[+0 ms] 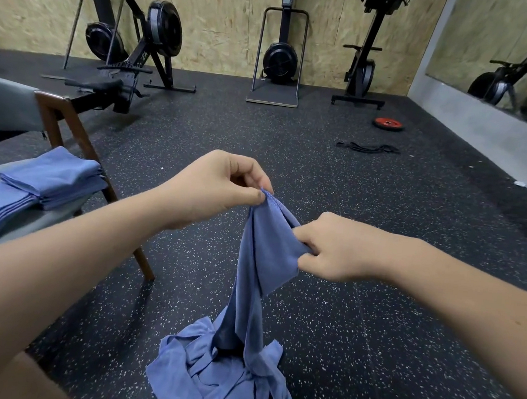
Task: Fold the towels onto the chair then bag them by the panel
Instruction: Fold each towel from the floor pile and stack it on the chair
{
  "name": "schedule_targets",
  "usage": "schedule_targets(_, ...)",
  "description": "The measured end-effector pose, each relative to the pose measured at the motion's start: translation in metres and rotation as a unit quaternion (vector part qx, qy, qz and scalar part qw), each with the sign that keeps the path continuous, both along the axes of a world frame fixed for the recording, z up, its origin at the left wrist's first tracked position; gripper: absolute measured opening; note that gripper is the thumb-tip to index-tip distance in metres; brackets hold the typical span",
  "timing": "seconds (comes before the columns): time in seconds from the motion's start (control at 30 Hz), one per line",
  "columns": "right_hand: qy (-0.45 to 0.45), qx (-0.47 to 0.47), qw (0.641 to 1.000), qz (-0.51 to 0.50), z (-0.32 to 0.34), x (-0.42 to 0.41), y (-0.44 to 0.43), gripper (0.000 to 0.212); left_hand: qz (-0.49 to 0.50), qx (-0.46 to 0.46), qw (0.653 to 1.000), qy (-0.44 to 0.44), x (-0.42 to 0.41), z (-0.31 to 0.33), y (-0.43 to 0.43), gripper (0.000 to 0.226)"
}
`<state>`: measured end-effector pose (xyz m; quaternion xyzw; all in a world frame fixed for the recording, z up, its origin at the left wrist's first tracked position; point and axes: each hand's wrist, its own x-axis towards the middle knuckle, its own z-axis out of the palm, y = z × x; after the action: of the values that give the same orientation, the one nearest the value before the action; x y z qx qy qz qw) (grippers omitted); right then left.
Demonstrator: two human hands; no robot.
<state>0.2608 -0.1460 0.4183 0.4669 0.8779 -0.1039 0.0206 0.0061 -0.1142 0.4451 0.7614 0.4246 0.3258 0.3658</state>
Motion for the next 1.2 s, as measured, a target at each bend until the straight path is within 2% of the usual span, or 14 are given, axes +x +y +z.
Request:
schedule_targets(0.13,-0.02,-0.001,1.0,-0.013,0.004,0.005,-0.001,0.01,-0.007,0.005,1.0,0.013,0.001,-0.002,-0.001,0.012)
schedule_targets(0.23,-0.056,-0.028,0.997,-0.049,0.009,0.004,-0.002,0.013,-0.013,0.006,1.0,0.018,0.002,-0.002,-0.001,0.012)
schedule_targets(0.37,-0.024,-0.078,0.995,-0.065,0.009,0.003,-0.004,0.035,-0.027,-0.005,0.999,0.019,0.003,-0.004,-0.001,0.012)
schedule_targets(0.47,0.007,-0.053,0.996,-0.076,0.008,0.007,0.0,0.048,-0.034,-0.008,0.999,0.024,0.006,-0.004,-0.003,0.012)
schedule_targets(0.53,0.0,-0.015,0.996,-0.092,0.007,0.01,0.005,0.045,-0.036,-0.007,0.999,0.027,0.007,-0.003,-0.005,0.011)
schedule_targets(0.6,-0.008,0.003,0.995,-0.098,0.005,0.011,0.006,0.031,-0.039,-0.005,0.999,0.027,0.007,-0.003,-0.006,0.011)
schedule_targets(0.8,0.003,0.05,0.998,-0.05,-0.007,0.017,0.012,0.007,-0.041,-0.003,0.999,0.02,0.006,-0.003,-0.004,0.011)
schedule_targets(1.03,0.053,0.149,0.987,0.006,-0.003,0.022,0.017,0.026,-0.015,0.03,0.999,0.032,0.0,-0.006,0.003,0.015)
schedule_targets(1.13,0.08,0.13,0.988,-0.021,0.005,0.029,0.018,0.021,0.019,0.047,0.998,0.023,-0.006,-0.005,0.008,0.017)
schedule_targets(1.2,0.13,0.112,0.984,-0.041,0.01,0.035,0.017,0.019,0.045,0.059,0.997,0.022,-0.009,-0.005,0.011,0.017)
